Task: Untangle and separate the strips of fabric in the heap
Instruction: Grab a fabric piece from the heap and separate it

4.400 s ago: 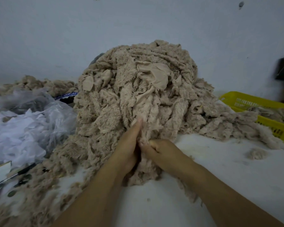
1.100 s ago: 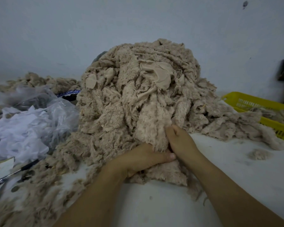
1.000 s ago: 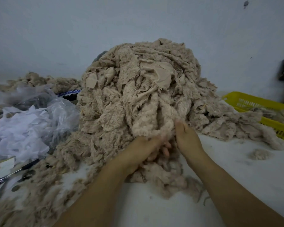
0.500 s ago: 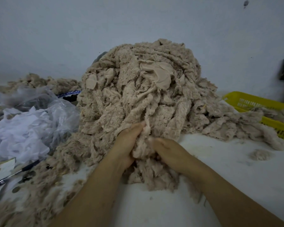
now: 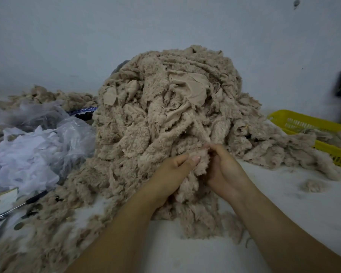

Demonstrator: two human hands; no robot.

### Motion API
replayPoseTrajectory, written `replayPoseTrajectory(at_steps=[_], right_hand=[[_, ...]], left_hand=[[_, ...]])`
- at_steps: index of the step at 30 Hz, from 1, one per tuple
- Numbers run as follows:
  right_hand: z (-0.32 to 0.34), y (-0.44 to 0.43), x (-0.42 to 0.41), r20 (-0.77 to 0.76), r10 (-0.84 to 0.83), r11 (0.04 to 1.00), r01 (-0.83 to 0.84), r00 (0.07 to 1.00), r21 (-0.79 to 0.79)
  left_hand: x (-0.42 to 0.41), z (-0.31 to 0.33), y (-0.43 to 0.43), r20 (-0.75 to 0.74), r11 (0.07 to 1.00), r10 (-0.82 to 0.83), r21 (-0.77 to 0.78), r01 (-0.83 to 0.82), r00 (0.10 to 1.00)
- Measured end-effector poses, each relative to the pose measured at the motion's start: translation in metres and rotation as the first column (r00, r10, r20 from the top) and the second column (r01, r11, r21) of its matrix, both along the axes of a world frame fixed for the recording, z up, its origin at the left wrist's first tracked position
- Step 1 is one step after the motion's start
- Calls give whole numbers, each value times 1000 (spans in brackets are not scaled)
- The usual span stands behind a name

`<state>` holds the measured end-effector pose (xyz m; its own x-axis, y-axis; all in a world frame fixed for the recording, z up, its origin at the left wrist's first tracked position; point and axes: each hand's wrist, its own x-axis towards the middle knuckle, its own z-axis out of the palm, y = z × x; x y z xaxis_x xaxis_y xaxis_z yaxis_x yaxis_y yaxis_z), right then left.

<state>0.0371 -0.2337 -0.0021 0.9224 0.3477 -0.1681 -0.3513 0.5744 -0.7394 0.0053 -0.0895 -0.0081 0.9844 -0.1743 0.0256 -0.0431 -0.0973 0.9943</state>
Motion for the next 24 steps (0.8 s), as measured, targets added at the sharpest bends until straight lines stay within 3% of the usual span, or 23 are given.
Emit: replayPoseTrajectory(at_steps=[6, 9, 12, 15, 17, 20, 22, 23, 24], right_hand=[[-5, -3, 12, -63, -122, 986, 129, 990, 110], [-3, -20, 22, -93, -275, 943, 287, 957, 171], [-6, -28, 23, 14, -328, 945, 327, 945, 15], [-15, -11, 10, 287, -82, 912, 188, 955, -365], [-18, 5, -4, 431, 243, 749, 114, 869, -653], [-25, 20, -16, 445, 604, 468, 158, 661, -870], [-30, 18, -10, 445, 616, 397, 233, 649, -888], [-28, 13, -7, 461, 554, 417, 248, 693, -874], [-22, 10, -6, 467, 436, 496, 227, 770, -838]], left_hand=[[-4, 7, 9, -157, 954, -200, -257, 156, 967], [-6, 10, 17, -187, 914, -193, -390, 108, 963], [-1, 14, 22, -134, 783, -129, -622, 18, 982], [3, 16, 22, -120, 629, -141, -777, -5, 983], [5, 15, 22, -132, 552, -122, -833, -43, 984], [9, 12, 27, -137, 393, -52, -913, -106, 989], [13, 12, 32, -150, 310, 2, -940, -143, 989], [14, 13, 34, -165, 293, 39, -941, -169, 986], [15, 13, 35, -189, 294, 75, -934, -203, 979]])
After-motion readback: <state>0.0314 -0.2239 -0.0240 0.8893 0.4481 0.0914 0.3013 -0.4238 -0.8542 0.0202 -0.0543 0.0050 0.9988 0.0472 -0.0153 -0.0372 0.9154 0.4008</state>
